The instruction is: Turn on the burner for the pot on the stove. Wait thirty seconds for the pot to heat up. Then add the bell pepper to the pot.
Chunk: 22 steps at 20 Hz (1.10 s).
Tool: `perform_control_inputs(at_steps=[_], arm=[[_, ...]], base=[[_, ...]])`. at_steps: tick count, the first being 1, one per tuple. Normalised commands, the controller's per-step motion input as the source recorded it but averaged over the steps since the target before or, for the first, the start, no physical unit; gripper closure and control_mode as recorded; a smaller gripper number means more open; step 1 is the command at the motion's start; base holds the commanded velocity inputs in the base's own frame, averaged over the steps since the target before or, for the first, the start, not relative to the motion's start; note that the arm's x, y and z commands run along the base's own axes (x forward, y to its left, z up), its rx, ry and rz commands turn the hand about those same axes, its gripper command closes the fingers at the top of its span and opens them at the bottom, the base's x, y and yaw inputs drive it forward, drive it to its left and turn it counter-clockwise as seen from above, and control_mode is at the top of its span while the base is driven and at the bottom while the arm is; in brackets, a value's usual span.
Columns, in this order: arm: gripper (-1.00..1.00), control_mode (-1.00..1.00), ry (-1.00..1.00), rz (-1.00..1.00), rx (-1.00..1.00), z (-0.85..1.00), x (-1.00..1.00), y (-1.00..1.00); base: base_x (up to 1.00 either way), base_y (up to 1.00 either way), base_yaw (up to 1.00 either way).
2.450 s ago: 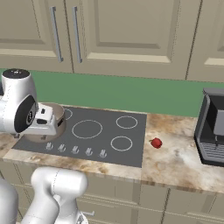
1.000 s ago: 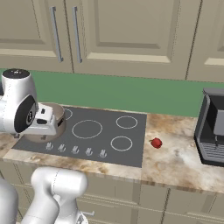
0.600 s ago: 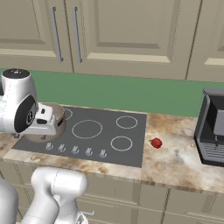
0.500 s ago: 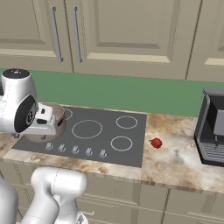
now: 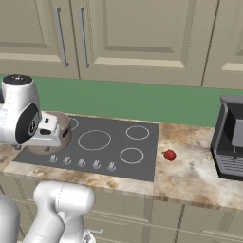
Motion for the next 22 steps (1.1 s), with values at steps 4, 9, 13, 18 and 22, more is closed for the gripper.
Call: perform_control_inputs(at_steps=[4,9,13,18,22], arm=[[-1.0,-1.0,0.0,0.0,0.0,0.0,0.0,0.0],[-1.0,-1.0,0.0,0.0,0.0,0.0,0.0,0.0],[-1.0,-1.0,0.0,0.0,0.0,0.0,0.0,0.0],[-1.0,-1.0,0.0,0.0,0.0,0.0,0.0,0.0],[-1.0,-1.0,0.0,0.0,0.0,0.0,0.0,0.0]], base=[[0.0,0.0,0.0],[0.0,0.0,0.0],[0.0,0.0,0.0],[0.0,0.0,0.0],[0.0,0.0,0.0]])
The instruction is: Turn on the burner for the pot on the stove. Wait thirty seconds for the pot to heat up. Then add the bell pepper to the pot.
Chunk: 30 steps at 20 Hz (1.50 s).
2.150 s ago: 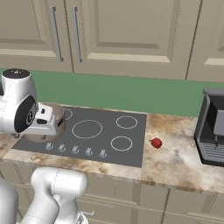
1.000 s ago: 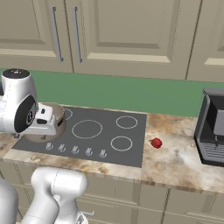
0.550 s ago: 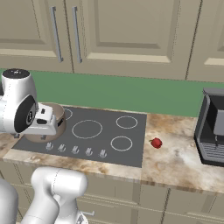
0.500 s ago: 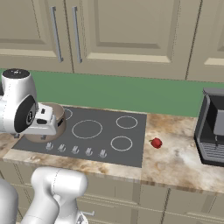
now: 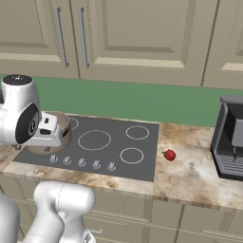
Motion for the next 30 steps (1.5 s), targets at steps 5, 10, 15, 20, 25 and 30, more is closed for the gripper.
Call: perform_control_inputs(at_steps=[5,10,15,20,25,30], arm=[[-1.0,-1.0,0.0,0.0,0.0,0.0,0.0,0.0],[-1.0,-1.0,0.0,0.0,0.0,0.0,0.0,0.0],[-1.0,-1.0,0.0,0.0,0.0,0.0,0.0,0.0],[-1.0,-1.0,0.0,0.0,0.0,0.0,0.0,0.0],[-1.0,-1.0,0.0,0.0,0.0,0.0,0.0,0.0],[-1.0,-1.0,0.0,0.0,0.0,0.0,0.0,0.0]], base=[[0.0,0.0,0.0],[0.0,0.0,0.0],[0.0,0.0,0.0],[0.0,0.0,0.0],[0.0,0.0,0.0],[0.0,0.0,0.0]])
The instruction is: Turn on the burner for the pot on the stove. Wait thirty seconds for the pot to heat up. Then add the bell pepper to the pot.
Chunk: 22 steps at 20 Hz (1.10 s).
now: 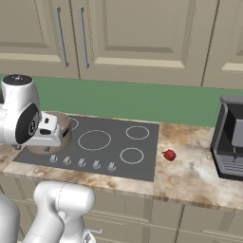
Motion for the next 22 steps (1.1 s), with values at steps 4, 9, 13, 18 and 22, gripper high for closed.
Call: perform_control_inputs(at_steps=[4,9,13,18,22], arm=[[-1.0,-1.0,0.0,0.0,0.0,0.0,0.0,0.0],[-1.0,-1.0,0.0,0.0,0.0,0.0,0.0,0.0],[-1.0,-1.0,0.0,0.0,0.0,0.0,0.0,0.0],[-1.0,-1.0,0.0,0.0,0.0,0.0,0.0,0.0],[-1.0,-1.0,0.0,0.0,0.0,0.0,0.0,0.0]], base=[[0.0,0.0,0.0],[0.0,0.0,0.0],[0.0,0.0,0.0],[0.0,0.0,0.0],[0.0,0.0,0.0]])
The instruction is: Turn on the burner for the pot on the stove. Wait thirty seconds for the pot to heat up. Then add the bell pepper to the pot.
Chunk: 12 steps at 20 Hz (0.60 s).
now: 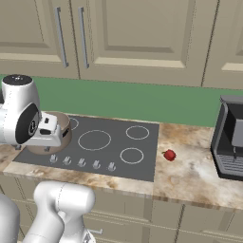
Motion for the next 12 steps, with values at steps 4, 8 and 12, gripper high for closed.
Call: perform_control_inputs(at_steps=[4,8,12], arm=[[-1.0,-1.0,0.0,0.0,0.0,0.0,0.0,0.0],[-1.0,-1.0,0.0,0.0,0.0,0.0,0.0,0.0],[-1.0,-1.0,0.0,0.0,0.0,0.0,0.0,0.0]], base=[[0.0,0.0,0.0],[0.0,0.0,0.0],[0.0,0.0,0.0]])
